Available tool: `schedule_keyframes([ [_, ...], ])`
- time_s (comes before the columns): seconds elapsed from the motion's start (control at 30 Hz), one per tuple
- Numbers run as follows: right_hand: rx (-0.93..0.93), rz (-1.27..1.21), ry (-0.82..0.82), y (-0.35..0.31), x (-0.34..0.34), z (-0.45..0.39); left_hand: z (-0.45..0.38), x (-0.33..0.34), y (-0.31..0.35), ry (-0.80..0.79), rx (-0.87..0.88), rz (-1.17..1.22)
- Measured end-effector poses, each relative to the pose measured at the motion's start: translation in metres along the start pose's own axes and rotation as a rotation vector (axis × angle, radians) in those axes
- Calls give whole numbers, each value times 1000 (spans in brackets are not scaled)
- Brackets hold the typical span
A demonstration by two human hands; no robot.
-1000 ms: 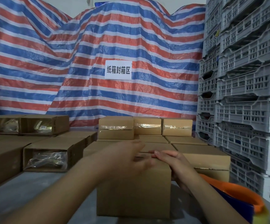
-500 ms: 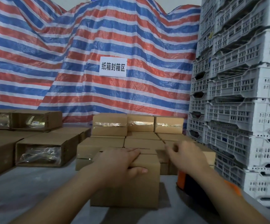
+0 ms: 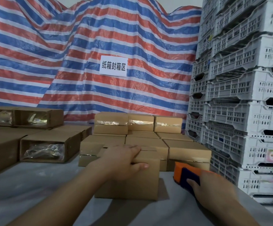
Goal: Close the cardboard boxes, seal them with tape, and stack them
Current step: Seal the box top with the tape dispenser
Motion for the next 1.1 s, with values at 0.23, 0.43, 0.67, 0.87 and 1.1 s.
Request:
schedule_keyframes([
  [0.23,-39,-776,162,-40,-58,-36,-3,2,-2,-42,-10,96],
  [0.43,29,-1335,-27,-110,-85,-80,-4,-5,-11,-129,-71,504],
  [0.67,5,-1685,-326,-162,-76,-100,-4,-20,-28,-108,-110,743],
  [0.87,-20,-1661,-543,-161,-61,-101,-9,-14,-41,-151,-163,1087],
  [1.1,-97,-1551,-487,-165,-56,-106,-9,-17,-52,-176,-359,1670],
])
Point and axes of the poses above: each hand's wrist, its own z-axis away from the middle knuckle, its own x-axis out of the palm, y = z × x, the point moved 3 cm from there along -z, towards the middle knuckle, and after that the axes turned 14 degrees about -z, right-handed, at the moved point
